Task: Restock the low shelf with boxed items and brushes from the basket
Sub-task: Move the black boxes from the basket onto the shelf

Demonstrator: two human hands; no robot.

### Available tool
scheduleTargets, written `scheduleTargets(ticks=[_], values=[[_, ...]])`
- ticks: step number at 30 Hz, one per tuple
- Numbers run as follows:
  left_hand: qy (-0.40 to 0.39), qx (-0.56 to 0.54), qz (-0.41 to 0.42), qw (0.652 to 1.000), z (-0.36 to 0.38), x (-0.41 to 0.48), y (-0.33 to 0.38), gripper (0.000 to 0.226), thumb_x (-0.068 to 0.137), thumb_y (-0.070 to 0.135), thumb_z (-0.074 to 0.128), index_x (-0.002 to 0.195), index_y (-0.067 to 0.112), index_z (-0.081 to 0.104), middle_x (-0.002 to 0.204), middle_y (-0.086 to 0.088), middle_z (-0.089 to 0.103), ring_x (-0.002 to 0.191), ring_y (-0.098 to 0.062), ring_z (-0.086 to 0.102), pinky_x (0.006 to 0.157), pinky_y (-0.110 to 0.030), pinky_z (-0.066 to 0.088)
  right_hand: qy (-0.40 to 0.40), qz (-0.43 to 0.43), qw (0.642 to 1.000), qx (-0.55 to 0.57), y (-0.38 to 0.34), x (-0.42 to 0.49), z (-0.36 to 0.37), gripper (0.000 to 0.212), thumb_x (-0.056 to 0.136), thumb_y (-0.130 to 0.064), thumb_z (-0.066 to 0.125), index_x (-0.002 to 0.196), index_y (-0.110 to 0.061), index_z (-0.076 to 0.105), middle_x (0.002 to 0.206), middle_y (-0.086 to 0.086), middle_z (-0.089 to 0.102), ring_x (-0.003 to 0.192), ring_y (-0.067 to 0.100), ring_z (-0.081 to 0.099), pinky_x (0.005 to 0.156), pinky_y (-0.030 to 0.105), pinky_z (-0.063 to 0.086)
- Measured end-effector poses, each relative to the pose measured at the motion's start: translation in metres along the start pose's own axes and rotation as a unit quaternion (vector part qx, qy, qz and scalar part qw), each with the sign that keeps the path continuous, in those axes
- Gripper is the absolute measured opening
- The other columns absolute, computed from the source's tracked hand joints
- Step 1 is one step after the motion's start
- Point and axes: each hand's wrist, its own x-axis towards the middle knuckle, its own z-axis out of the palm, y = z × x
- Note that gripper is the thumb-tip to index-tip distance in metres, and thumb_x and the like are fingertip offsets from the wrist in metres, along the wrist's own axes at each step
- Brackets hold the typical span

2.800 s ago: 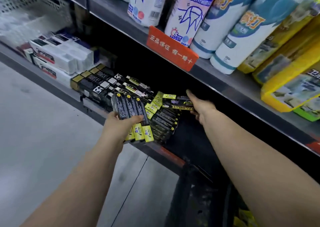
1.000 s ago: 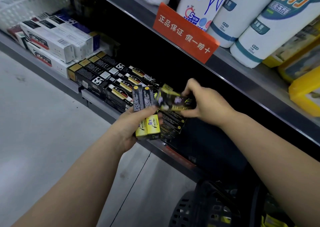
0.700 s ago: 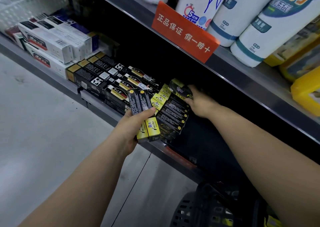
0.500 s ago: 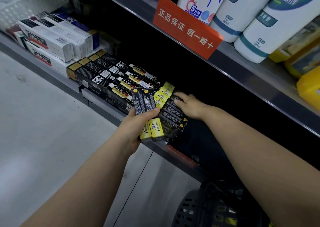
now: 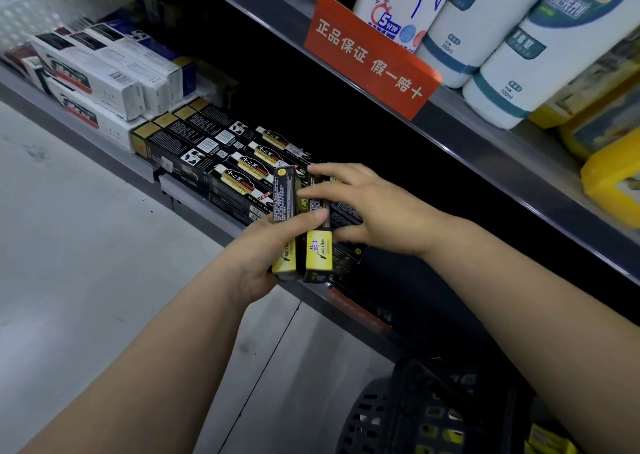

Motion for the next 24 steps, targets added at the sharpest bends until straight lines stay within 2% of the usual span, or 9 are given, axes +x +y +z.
scheduleTargets(ticks=[4,5,7,8,10,13,17,21,24], values=[[-0.002,-0.003,-0.013,1.0,0.002,-0.004,0.002,0.039,0.062,0.044,0.071,0.084,0.013,0.063,0.058,-0.001,0.067,0.046,-0.014,0.063,0.04,-0.019,0.047,0.047,-0.015,0.997,-0.056,0.007,-0.01,-0.008,0.041,0.077,-0.036,0.072,0.111,-0.018,0.061,0.132,0.003,0.054,0.126,0.024,0.044,0.105,0.038,0.036],[0.023,-0.008,-0.021,0.999,0.002,-0.003,0.002,0.042,0.066,0.051,0.069,0.085,0.013,0.064,0.059,0.0,0.066,0.047,-0.013,0.061,0.04,-0.018,0.046,0.059,0.02,0.997,-0.036,0.014,-0.011,-0.008,0.04,0.076,-0.041,0.071,0.107,-0.018,0.06,0.117,0.002,0.061,0.113,0.025,0.053,0.092,0.038,0.044],[0.073,-0.039,-0.026,0.996,0.0,-0.001,0.002,0.041,0.082,0.051,0.062,0.092,0.012,0.067,0.064,-0.001,0.062,0.049,-0.012,0.059,0.046,-0.021,0.049,0.088,0.139,0.986,0.009,0.034,-0.012,-0.002,0.039,0.08,-0.047,0.064,0.11,-0.024,0.054,0.103,0.0,0.062,0.097,0.025,0.059,0.072,0.03,0.041],[0.09,-0.049,-0.025,0.994,0.0,0.0,0.002,0.037,0.086,0.046,0.057,0.097,0.011,0.066,0.066,-0.002,0.059,0.049,-0.013,0.058,0.05,-0.023,0.05,0.089,0.203,0.975,0.01,0.047,-0.01,0.004,0.039,0.086,-0.043,0.06,0.119,-0.024,0.05,0.11,0.003,0.061,0.1,0.027,0.058,0.073,0.029,0.039],[0.107,-0.058,-0.025,0.992,0.0,0.0,0.0,0.03,0.088,0.035,0.052,0.101,0.01,0.062,0.066,-0.003,0.055,0.051,-0.016,0.055,0.056,-0.027,0.05,0.07,0.31,0.948,-0.008,0.073,-0.004,0.017,0.044,0.096,-0.032,0.048,0.136,-0.016,0.039,0.13,0.014,0.052,0.117,0.033,0.051,0.09,0.033,0.041],[0.106,-0.058,-0.026,0.992,0.003,0.001,-0.004,0.019,0.087,0.026,0.051,0.098,0.01,0.052,0.067,-0.005,0.052,0.052,-0.017,0.054,0.06,-0.032,0.053,0.032,0.395,0.918,-0.021,0.098,0.008,0.031,0.044,0.099,-0.022,0.042,0.141,-0.011,0.033,0.141,0.019,0.04,0.128,0.036,0.039,0.104,0.04,0.035],[0.106,-0.06,-0.001,0.993,0.004,0.005,-0.004,0.03,0.092,0.022,0.056,0.116,0.009,0.046,0.077,-0.009,0.052,0.06,-0.017,0.056,0.061,-0.034,0.058,0.001,0.369,0.926,0.076,0.102,0.023,0.052,0.042,0.099,-0.015,0.041,0.141,-0.017,0.037,0.134,0.015,0.048,0.117,0.03,0.049,0.092,0.032,0.041],[0.114,-0.036,0.025,0.993,0.002,0.008,-0.007,0.019,0.092,0.024,0.058,0.103,0.013,0.047,0.083,-0.011,0.061,0.063,-0.02,0.062,0.062,-0.036,0.058,-0.013,0.348,0.92,0.179,0.093,0.027,0.063,0.044,0.102,-0.016,0.033,0.145,-0.021,0.032,0.141,0.008,0.045,0.124,0.024,0.046,0.104,0.032,0.039],[0.111,-0.025,0.025,0.993,0.004,0.008,-0.008,0.013,0.093,0.023,0.056,0.1,0.014,0.05,0.078,-0.009,0.061,0.063,-0.022,0.061,0.06,-0.036,0.053,-0.019,0.348,0.919,0.186,0.089,0.025,0.059,0.047,0.102,-0.017,0.035,0.148,-0.022,0.026,0.145,0.009,0.04,0.128,0.024,0.043,0.104,0.029,0.036]])
